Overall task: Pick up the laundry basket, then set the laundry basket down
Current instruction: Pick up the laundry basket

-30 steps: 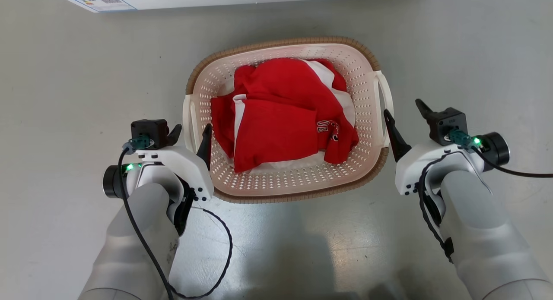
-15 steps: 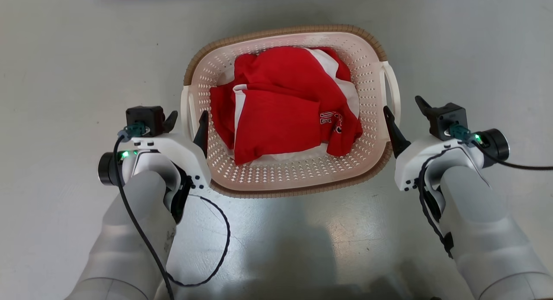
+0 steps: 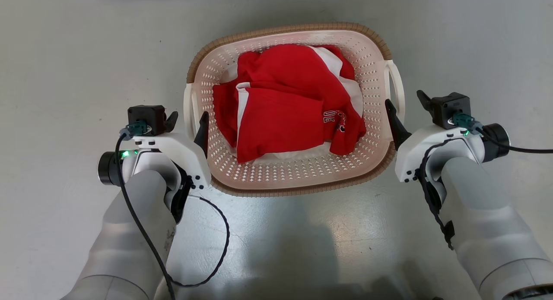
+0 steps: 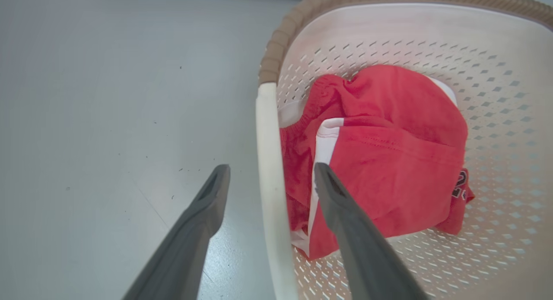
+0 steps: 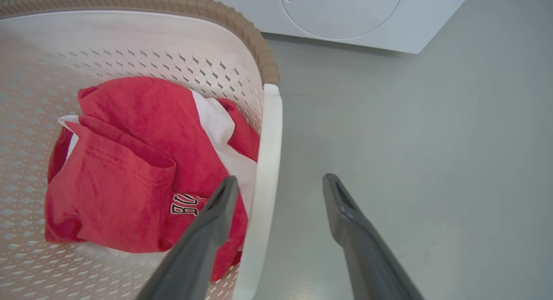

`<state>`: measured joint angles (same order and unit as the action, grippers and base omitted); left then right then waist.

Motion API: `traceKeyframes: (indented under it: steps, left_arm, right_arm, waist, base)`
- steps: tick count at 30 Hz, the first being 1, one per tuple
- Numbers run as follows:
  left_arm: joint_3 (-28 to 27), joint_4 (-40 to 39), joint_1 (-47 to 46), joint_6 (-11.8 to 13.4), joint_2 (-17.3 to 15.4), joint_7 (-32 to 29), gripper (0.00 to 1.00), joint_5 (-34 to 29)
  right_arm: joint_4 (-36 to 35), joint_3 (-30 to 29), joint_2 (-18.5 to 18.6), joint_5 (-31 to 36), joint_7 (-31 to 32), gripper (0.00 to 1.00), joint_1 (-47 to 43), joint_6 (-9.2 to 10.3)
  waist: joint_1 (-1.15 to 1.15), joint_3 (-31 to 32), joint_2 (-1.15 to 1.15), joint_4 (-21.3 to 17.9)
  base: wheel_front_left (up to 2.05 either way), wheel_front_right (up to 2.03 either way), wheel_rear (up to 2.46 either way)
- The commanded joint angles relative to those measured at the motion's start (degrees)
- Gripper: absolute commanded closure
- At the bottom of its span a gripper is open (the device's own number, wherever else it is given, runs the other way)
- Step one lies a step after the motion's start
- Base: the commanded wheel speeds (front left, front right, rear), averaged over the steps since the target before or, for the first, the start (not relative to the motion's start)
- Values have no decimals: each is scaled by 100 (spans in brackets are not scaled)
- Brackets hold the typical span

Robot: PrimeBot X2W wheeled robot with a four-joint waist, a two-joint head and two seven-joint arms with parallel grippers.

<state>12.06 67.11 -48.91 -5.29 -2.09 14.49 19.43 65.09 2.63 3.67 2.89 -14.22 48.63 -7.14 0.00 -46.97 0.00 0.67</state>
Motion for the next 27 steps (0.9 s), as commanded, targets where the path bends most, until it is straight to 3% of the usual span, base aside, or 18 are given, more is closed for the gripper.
traceKeyframes:
  steps: [1, 10, 11, 12, 13, 21, 27]
  left_arm:
    - [-87, -9, 3, 6, -158, 51, 0, -98]
    - [-84, -8, -33, 11, -154, 51, 0, -114]
    - [-75, -38, -39, 11, -159, 51, 0, -130]
    - [-73, -64, -40, 15, -162, 51, 96, -140]
    - [-70, -63, -36, 17, -165, 51, 100, -147]
    - [-25, 40, -42, 2, -160, 51, 100, -181]
    - [15, 219, 54, -22, -157, 51, 100, -179]
  right_arm:
    - [14, 134, -80, -33, -78, 0, -114, -35]
    - [174, 254, -80, -188, -78, 0, 17, -35]
    - [182, 261, -80, -215, -78, 72, 22, -35]
    - [193, 272, -80, -255, -78, 100, 28, -35]
    - [207, 276, -80, -275, -78, 100, 36, -35]
    - [480, 413, -80, -322, -78, 100, 72, -35]
    - [610, 826, -80, -542, -8, 100, -77, -35]
  waist:
    - [0, -2, 0, 2]
    - [0, -30, 0, 27]
    - [0, -34, 0, 29]
    - [0, -37, 0, 33]
    - [0, -38, 0, 32]
    - [0, 79, 0, 51]
    - [0, 402, 0, 38]
  base:
    - [0, 0, 0]
    - [0, 0, 0]
    - [0, 0, 0]
    - [0, 0, 0]
    - [0, 0, 0]
    - [0, 0, 0]
    - [0, 0, 0]
